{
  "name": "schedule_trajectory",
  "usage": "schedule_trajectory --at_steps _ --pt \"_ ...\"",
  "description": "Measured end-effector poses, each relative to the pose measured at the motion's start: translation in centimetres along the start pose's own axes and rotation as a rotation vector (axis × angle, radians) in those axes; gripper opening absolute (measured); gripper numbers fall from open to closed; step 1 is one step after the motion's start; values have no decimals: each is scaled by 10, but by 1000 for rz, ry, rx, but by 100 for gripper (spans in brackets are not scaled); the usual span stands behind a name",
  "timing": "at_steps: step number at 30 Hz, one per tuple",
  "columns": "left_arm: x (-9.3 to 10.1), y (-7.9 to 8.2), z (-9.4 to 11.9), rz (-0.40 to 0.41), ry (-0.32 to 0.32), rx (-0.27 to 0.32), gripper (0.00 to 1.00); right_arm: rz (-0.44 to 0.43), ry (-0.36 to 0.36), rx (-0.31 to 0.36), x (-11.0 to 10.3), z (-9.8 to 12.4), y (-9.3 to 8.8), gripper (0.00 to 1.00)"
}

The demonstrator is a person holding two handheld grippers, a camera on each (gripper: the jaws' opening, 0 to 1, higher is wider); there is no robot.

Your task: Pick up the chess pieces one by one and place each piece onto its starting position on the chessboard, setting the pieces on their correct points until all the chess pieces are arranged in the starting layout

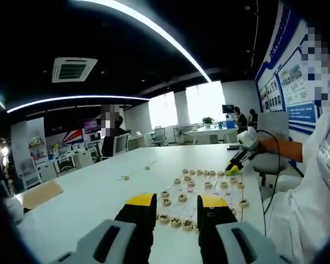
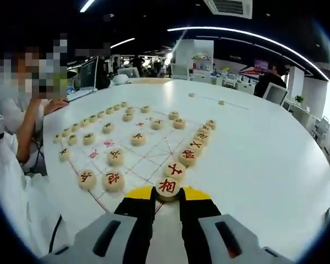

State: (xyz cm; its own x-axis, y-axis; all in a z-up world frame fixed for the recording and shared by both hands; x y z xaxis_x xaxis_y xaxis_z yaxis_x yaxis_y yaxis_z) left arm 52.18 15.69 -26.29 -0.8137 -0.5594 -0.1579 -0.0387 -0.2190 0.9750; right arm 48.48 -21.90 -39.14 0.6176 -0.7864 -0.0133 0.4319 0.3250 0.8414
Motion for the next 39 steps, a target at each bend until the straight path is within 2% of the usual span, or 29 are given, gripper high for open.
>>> schedule_trajectory --at_steps 3,5,6,7,8,11,14,17,20,24,28,33,34,35,36,39 --pt "1 0 0 -2 -1 0 31 7 1 -2 1 1 0 19" --pt "1 1 0 -3 -3 1 31 27 4 -6 -1 3 0 23" --pt "0 1 0 -2 -2 2 31 36 7 -5 -2 3 0 29" --pt "0 1 0 -2 -1 3 31 46 16 1 -3 4 2 40" --pt "-1 1 0 -1 1 2 31 48 37 29 -6 6 7 45" --pt "-1 1 -1 -1 2 0 31 0 52 126 -7 15 25 43" --pt "-1 2 -1 -2 -1 2 31 -93 60 289 -2 28 58 44" --pt "0 3 -2 -4 -3 1 31 -125 48 387 2 36 85 44" --pt "1 3 -2 -4 -4 2 31 -65 24 382 3 31 108 43" --pt "0 3 -1 -2 2 3 31 -28 17 363 3 8 129 43" --pt "0 3 1 1 6 7 31 0 4 340 12 -32 150 42" --pt "-3 3 2 5 12 10 31 -38 7 326 34 -81 172 41" --pt "-4 4 3 6 14 11 31 -24 -43 306 51 -100 179 41" --pt "-5 4 3 6 15 12 31 -4 -62 296 57 -109 182 40" --pt "-5 4 3 7 16 15 31 14 -76 277 63 -121 186 40" --pt "-7 5 4 8 21 15 31 22 -79 277 72 -158 201 40"
Point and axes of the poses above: the point that each gripper's makers call its tool centre point, and the gripper's own axes: z roughly backward along the fingers, x roughly to its right, y roughly out of its top, the point moved 3 cm from there along z, roughly backward along the fingers, and after that the axes turned 7 degrees about y, right-handed, at the moved point
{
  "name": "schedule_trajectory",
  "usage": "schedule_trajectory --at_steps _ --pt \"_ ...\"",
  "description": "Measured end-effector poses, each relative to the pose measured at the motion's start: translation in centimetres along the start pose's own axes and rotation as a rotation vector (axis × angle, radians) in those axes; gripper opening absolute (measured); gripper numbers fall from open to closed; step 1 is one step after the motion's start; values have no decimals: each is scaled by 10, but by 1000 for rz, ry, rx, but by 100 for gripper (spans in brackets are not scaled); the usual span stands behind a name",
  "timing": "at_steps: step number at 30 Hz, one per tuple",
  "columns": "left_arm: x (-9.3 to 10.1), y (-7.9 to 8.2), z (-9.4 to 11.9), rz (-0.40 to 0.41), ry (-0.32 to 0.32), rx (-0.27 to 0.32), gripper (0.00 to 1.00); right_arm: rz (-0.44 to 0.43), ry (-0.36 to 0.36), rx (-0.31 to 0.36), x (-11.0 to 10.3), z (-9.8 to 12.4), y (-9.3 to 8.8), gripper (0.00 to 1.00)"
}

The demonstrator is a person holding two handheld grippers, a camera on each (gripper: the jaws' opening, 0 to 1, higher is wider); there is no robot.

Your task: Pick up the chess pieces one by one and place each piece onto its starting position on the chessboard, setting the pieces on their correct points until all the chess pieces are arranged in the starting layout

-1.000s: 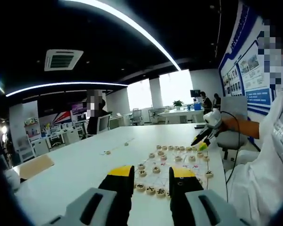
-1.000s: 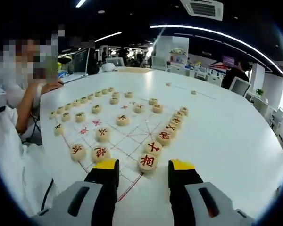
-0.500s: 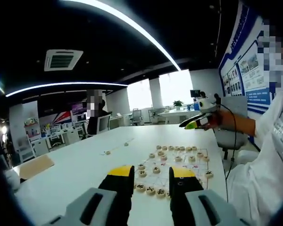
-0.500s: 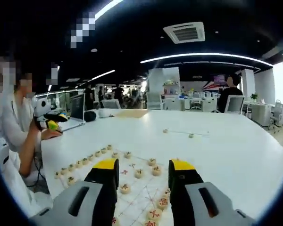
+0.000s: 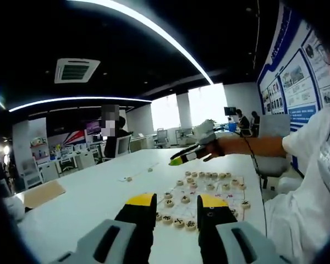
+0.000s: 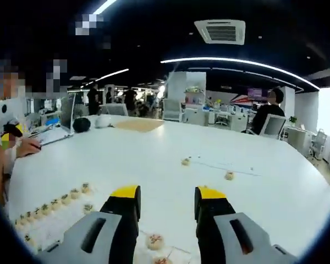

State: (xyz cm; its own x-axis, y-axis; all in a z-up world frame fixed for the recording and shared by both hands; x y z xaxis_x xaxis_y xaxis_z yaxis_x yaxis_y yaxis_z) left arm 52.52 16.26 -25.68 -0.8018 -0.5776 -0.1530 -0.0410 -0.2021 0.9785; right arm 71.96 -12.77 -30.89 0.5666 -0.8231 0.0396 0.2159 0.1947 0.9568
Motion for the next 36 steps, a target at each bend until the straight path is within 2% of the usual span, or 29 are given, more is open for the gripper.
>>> schedule_trajectory --at_steps 7,10,13,16,20,24,28,31,32,36 --pt "1 0 2 -3 0 6 31 -104 -50 -59 36 -86 -16 39" --pt "-2 -1 3 1 3 8 31 -122 -92 -70 50 -113 -24 37" --pt "-4 -1 3 10 9 10 31 -119 -121 -93 55 -128 -29 37" --pt "-3 -3 -1 9 9 0 31 -91 -143 -113 68 -150 -28 38" --pt "0 -2 -2 8 -4 4 31 -104 -149 -89 66 -169 -23 38" --pt "-1 -5 -3 9 -3 -4 31 -12 -154 -158 71 -190 -28 38" --pt "-1 -3 -6 13 -9 -1 31 16 -156 -145 63 -199 -21 37" --pt "1 -5 -8 8 -14 -8 31 -26 -167 -138 70 -210 -21 36" --pt "2 -5 -9 8 -16 -9 31 -40 -177 -131 65 -210 -21 36" --pt "5 -5 -10 3 -25 -12 31 -93 -204 -110 69 -208 -25 36"
Point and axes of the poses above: the point that each gripper's makers call its tool centre point, and the gripper's own axes: z roughly backward along the fingers, x roughly to its right, y roughly out of its top, the point moved 3 cm from there along z, roughly backward along the fingers, and after that the axes turned 7 degrees about y, right-handed, at the moved point
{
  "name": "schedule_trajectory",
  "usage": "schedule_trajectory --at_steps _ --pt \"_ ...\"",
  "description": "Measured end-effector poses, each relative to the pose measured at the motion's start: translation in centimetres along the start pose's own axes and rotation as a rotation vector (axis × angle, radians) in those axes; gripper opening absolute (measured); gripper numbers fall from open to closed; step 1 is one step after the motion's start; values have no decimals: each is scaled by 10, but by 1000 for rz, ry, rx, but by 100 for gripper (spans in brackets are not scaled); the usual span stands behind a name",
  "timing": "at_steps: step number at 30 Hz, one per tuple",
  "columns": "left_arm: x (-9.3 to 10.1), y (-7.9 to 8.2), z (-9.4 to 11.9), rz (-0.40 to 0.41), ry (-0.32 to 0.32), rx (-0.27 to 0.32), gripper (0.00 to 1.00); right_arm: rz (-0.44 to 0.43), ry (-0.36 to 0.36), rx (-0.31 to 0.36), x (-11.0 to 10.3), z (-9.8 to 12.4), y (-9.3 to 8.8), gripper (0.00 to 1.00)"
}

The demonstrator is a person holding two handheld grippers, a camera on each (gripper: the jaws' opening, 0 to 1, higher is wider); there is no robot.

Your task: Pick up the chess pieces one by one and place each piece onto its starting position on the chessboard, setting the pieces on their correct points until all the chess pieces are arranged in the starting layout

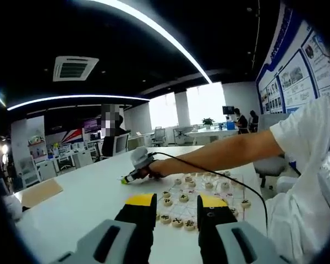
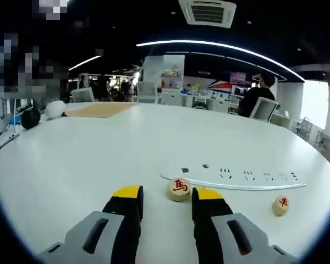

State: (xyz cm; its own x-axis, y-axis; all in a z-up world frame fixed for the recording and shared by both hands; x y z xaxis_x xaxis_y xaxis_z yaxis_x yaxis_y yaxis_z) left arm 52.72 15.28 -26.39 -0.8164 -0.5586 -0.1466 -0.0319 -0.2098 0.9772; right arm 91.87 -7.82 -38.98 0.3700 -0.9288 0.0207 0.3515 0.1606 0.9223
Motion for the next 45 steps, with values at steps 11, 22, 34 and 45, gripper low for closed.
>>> schedule_trajectory --at_steps 11,22,34,45 --pt "-2 -1 2 6 4 4 31 -3 35 -16 12 19 7 18" --pt "3 1 1 -5 -1 -1 31 111 235 47 -28 183 1 18" --pt "8 5 -6 -25 -15 -13 31 254 381 63 -45 401 -54 18" --pt "12 7 -1 -33 -21 -3 31 213 440 -57 -57 468 -148 18"
Point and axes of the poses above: the point that each gripper's makers call its tool centre point, and the gripper's own axes: z roughly backward along the fingers, x roughly to its right, y roughly out of its top, the point moved 3 cm from there along z, roughly backward along the fingers, and after that the axes turned 7 degrees about y, right-handed, at the moved point
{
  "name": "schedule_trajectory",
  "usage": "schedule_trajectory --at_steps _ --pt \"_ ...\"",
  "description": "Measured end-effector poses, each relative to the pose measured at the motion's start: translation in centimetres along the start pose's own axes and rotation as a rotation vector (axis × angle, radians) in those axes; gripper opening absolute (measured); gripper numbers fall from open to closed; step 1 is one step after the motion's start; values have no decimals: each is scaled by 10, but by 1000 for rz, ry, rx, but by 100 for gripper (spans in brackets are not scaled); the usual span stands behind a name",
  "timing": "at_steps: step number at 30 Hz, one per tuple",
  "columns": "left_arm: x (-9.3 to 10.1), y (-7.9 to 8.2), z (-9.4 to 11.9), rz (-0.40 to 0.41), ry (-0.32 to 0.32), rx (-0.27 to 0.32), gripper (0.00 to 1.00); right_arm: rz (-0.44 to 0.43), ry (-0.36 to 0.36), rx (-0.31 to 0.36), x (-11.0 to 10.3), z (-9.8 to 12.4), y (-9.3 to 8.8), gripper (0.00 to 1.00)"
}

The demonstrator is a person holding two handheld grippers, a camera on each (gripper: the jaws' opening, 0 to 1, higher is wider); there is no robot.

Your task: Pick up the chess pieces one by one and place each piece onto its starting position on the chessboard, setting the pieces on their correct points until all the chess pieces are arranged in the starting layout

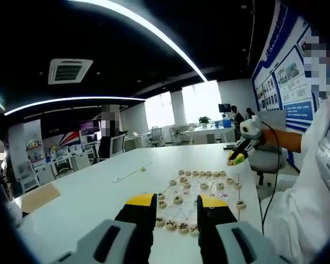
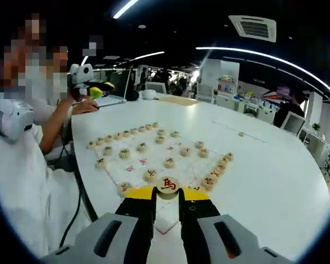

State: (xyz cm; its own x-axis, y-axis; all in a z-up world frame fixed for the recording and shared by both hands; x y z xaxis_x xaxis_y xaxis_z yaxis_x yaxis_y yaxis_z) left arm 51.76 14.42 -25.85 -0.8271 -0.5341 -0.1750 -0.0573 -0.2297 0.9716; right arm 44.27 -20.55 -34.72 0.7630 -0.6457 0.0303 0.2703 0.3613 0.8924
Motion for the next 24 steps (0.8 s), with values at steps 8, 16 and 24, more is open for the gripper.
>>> schedule_trajectory --at_steps 8,16,24 --pt "1 -1 2 -3 0 2 31 -35 -8 -78 5 -9 -32 18" --pt "2 -3 2 -4 -1 2 31 -38 -39 -88 18 -12 -43 18" --pt "2 -3 3 -4 2 3 31 -18 -19 -40 14 -9 -37 40"
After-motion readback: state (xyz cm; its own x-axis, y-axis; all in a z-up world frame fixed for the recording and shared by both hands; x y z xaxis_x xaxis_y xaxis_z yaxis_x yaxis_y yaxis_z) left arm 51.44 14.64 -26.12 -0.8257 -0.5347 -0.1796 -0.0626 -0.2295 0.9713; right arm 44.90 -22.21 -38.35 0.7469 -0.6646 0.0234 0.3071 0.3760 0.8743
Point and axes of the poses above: the point that each gripper's makers call its tool centre point, and the gripper's own axes: z roughly backward along the fingers, x roughly to its right, y roughly out of its top, the point moved 3 cm from there along z, roughly backward along the fingers, and after that the axes turned 7 degrees about y, right-handed, at the moved point
